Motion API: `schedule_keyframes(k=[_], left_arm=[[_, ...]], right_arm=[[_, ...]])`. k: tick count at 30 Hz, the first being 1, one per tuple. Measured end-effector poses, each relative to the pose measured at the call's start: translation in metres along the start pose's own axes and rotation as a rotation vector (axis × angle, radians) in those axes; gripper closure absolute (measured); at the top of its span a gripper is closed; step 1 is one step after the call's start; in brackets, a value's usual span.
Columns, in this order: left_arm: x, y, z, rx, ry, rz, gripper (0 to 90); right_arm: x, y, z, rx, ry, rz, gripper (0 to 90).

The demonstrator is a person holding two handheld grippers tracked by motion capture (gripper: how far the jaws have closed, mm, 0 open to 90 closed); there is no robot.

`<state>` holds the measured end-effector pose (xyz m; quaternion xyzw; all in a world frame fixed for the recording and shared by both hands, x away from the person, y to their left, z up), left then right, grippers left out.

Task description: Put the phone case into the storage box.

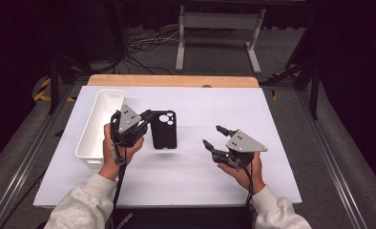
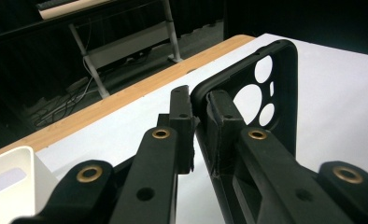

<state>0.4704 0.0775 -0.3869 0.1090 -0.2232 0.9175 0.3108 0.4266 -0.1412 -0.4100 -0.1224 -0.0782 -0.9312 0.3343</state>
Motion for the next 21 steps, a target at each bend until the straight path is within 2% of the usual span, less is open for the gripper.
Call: schedule_keyframes(k=[4,7,12,17,21], left_arm=[[0.001,-0.002,0.0,-0.004,0.001,0.005,82.2],[0.002,-0.002,0.001,-0.001,0.005,0.006,82.2],[0.002,-0.003,0.001,0.007,0.006,0.002,82.2],[0.002,-0.003,0.003,0.001,0.008,0.003,82.2],[0.003,-0.004,0.003,0.005,0.01,0.0,82.2]], right_arm=[[0.006,0.0,-0.004,0.021,0.004,-0.004,30.5],[0.009,0.001,-0.006,0.007,0.012,0.007,24.9],[0.014,0.004,-0.01,-0.006,0.008,-0.008,17.1],[0.015,0.006,-0.016,-0.001,-0.001,-0.016,16.2],[0.018,0.008,-0.028,-0.002,-0.025,-0.015,16.1]])
Point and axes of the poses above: each handheld gripper's, and its own axes: x roughly backward along the jaws, z roughly out of its top, y roughly to its right, the point moved 10 cm from there along -x, roughly forward along the jaws, and after that the axes turned 12 degrees about -x, right-handed, at the moved point
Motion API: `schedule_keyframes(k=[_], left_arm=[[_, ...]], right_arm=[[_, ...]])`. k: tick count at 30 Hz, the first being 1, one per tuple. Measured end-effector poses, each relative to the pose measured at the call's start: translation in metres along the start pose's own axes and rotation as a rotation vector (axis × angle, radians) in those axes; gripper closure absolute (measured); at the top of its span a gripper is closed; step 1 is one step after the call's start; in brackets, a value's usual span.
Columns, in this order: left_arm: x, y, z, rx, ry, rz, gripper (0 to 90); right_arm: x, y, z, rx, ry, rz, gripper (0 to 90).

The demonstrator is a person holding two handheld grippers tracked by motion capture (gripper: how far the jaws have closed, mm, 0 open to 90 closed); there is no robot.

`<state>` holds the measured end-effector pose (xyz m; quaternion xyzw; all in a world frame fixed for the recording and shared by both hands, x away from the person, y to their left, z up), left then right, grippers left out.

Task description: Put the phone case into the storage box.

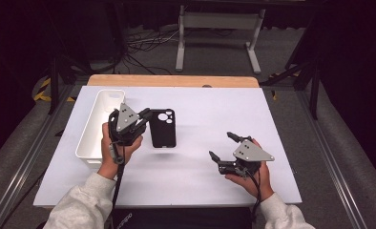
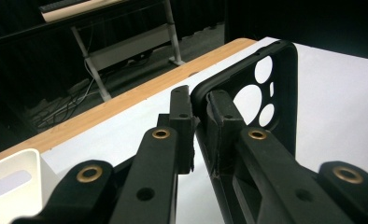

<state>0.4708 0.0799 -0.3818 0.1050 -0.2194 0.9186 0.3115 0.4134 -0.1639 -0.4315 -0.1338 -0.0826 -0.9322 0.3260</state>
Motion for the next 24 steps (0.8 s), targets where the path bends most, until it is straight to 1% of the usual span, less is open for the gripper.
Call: schedule_keyframes(k=[2,4,5,9,11,16,18,19,20,22,23,24], left_arm=[[0.0,-0.002,0.0,0.001,0.002,0.002,82.3],[0.001,-0.003,0.001,0.0,0.003,0.004,82.2],[0.001,-0.004,0.002,0.0,0.004,0.004,82.2],[0.004,-0.008,0.004,0.001,0.01,0.009,82.2],[0.006,-0.01,0.006,0.002,0.016,0.013,82.2],[0.012,-0.018,0.012,-0.003,0.022,0.027,82.2],[0.013,-0.019,0.013,-0.002,0.023,0.027,82.2],[0.015,-0.023,0.015,-0.014,0.025,0.034,82.3],[0.015,-0.023,0.015,-0.014,0.025,0.034,82.3],[0.016,-0.026,0.018,-0.002,0.033,0.035,82.3],[0.018,-0.031,0.021,0.004,0.043,0.034,82.3],[0.018,-0.031,0.021,0.004,0.043,0.034,82.2]], right_arm=[[0.001,0.001,-0.003,0.005,-0.008,-0.002,15.7],[0.002,0.002,-0.007,-0.008,-0.014,0.004,15.0],[0.002,0.002,-0.01,-0.003,-0.019,-0.005,14.8],[0.004,0.002,-0.015,0.005,-0.026,-0.006,14.1],[0.005,0.002,-0.018,0.01,-0.041,-0.017,13.8],[0.008,-0.002,-0.02,0.003,-0.026,-0.018,13.0],[0.008,-0.003,-0.019,-0.001,-0.019,-0.02,12.7],[0.008,-0.003,-0.019,-0.002,-0.017,-0.018,12.7],[0.008,-0.003,-0.019,-0.002,-0.017,-0.018,12.7],[0.007,-0.004,-0.019,0.001,-0.018,-0.014,12.7],[0.006,-0.005,-0.021,0.001,-0.023,-0.016,12.7],[0.006,-0.005,-0.021,0.001,-0.023,-0.016,12.7]])
Point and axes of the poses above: each handheld gripper's, and its own axes: x roughly backward along the jaws, z roughly out of its top, y roughly to its right, the point moved 10 cm from there along -x, roughly forward along the jaws, and after that the axes turned 12 degrees about -x, right-handed, at the moved point
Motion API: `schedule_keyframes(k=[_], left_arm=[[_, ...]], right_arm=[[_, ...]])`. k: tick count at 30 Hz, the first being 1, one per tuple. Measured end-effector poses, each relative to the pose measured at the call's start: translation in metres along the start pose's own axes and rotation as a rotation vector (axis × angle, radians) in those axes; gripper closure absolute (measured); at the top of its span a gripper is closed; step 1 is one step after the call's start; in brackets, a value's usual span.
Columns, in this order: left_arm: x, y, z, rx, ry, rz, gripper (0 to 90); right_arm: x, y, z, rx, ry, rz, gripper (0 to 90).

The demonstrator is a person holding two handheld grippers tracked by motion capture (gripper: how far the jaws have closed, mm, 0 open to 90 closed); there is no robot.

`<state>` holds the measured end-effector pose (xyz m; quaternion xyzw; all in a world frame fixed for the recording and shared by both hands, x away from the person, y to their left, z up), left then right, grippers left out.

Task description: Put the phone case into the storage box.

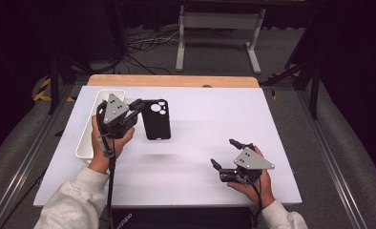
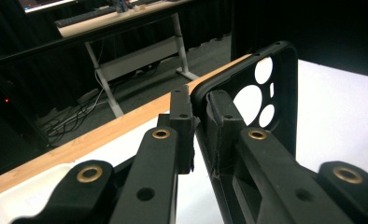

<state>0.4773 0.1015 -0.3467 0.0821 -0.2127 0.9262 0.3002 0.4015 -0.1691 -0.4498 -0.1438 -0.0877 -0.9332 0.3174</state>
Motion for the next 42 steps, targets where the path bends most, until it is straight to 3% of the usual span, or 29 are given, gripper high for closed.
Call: schedule_keyframes(k=[7,17,22,31,42], left_arm=[[0.005,-0.015,0.009,-0.024,0.005,0.033,82.3],[0.009,-0.039,0.012,-0.02,-0.003,0.081,82.3],[0.012,-0.045,0.014,-0.029,0.001,0.095,82.3],[0.014,-0.057,0.013,-0.01,0.007,0.116,82.4],[0.024,-0.078,0.011,-0.002,-0.003,0.152,82.5]], right_arm=[[0.0,0.001,0.001,-0.006,0.008,0.003,12.5],[0.002,0.013,0.006,-0.024,0.032,-0.026,12.2],[0.002,0.015,0.005,-0.035,0.029,-0.028,12.3],[0.001,0.015,0.003,-0.026,0.01,-0.036,12.8],[0.004,0.018,0.007,-0.025,0.026,-0.038,12.8]])
Point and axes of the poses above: each handheld gripper's, and its own axes: x roughly backward along the jaws, z roughly out of its top, y roughly to its right, the point moved 10 cm from there along -x, roughly forward along the jaws, and after that the axes turned 12 degrees about -x, right-handed, at the moved point
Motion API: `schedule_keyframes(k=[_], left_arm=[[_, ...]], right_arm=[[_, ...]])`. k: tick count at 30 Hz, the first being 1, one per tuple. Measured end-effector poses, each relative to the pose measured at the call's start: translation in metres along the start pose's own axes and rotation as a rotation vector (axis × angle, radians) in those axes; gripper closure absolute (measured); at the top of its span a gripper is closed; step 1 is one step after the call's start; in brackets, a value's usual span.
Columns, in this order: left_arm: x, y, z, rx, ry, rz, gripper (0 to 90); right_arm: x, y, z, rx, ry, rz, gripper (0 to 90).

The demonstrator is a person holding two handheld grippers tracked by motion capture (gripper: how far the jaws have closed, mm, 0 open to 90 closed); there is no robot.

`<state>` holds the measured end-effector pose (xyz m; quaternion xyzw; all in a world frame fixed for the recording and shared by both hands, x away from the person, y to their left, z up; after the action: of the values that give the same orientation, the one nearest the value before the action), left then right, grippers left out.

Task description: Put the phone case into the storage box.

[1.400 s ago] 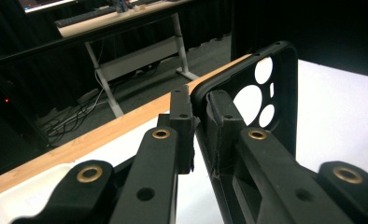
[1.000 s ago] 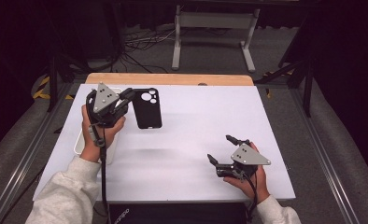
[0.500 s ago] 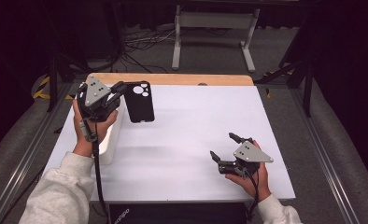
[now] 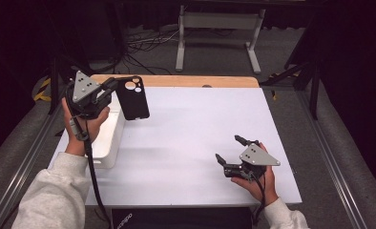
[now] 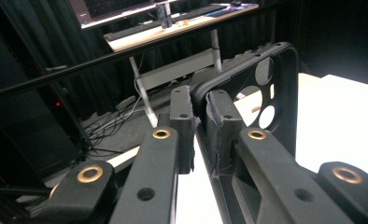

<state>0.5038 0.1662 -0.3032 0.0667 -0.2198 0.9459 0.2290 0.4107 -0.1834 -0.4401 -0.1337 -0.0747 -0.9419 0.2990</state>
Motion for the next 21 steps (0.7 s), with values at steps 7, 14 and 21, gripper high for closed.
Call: schedule_keyframes(k=[7,14,21], left_arm=[[0.004,-0.01,-0.001,-0.011,0.0,0.007,82.5],[0.005,-0.017,-0.002,-0.017,0.006,-0.007,82.5],[0.002,-0.023,-0.005,-0.028,0.016,-0.019,82.6]], right_arm=[[0.001,0.0,0.001,-0.001,0.003,0.003,12.9],[0.001,0.001,0.002,-0.002,0.009,0.002,12.8],[0.001,0.002,0.002,-0.008,0.009,-0.001,12.9]])
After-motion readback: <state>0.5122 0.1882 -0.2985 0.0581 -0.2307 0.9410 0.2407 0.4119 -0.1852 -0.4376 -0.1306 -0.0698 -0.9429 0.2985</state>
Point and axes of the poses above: each handheld gripper's, and its own axes: x roughly backward along the jaws, z roughly out of its top, y roughly to its right, the point moved 10 cm from there along -x, roughly forward along the jaws, and after that the axes turned 12 degrees about -x, right-handed, at the moved point
